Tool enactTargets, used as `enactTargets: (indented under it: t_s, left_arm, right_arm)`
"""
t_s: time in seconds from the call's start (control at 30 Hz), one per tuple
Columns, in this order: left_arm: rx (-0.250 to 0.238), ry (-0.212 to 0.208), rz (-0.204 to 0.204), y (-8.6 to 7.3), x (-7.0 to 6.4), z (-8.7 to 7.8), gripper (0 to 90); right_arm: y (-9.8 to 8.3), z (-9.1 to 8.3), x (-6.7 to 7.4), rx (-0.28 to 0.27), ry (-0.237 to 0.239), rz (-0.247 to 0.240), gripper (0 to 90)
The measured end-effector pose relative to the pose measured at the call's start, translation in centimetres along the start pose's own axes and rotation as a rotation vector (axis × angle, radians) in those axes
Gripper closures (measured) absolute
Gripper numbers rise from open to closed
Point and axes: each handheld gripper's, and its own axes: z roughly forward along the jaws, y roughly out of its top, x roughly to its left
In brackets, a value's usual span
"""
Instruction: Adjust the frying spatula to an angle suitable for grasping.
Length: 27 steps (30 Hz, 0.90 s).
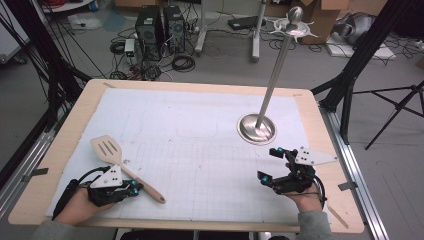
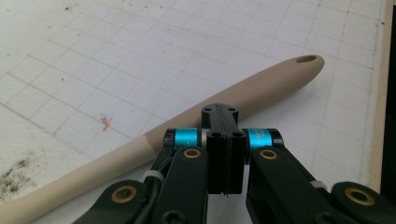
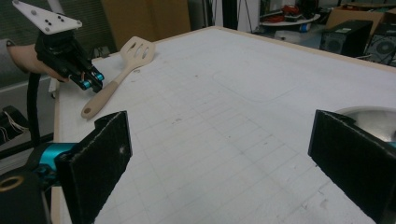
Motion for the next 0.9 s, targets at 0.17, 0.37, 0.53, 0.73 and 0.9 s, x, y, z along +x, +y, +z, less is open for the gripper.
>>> enactTargets:
  t_s: [0.17, 0.37, 0.53, 0.73, 0.9]
  left_arm:
    - [0.002, 0.007, 0.009, 0.6, 0.2, 0.7, 89.9]
    - [0.004, 0.025, 0.045, 1.2, 1.0, 1.5, 89.9]
    - [0.008, 0.044, 0.041, 1.7, 1.5, 2.1, 89.9]
    - [0.008, 0.061, 0.031, 2.1, 2.2, 2.8, 90.0]
    - [0.010, 0.078, -0.001, 2.2, 2.3, 2.9, 89.9]
  right_arm:
    - [-0.1, -0.1, 0.1, 0.001, -0.003, -0.002, 5.2]
    - [-0.2, -0.3, 0.1, -0.004, -0.006, 0.001, 5.2]
    - [-0.3, -0.4, 0.1, -0.001, -0.009, 0.007, 5.2]
    - [-0.4, -0.6, 0.1, 0.007, -0.014, 0.008, 5.2]
    - [-0.5, -0.8, 0.0, 0.006, -0.021, 0.004, 5.2]
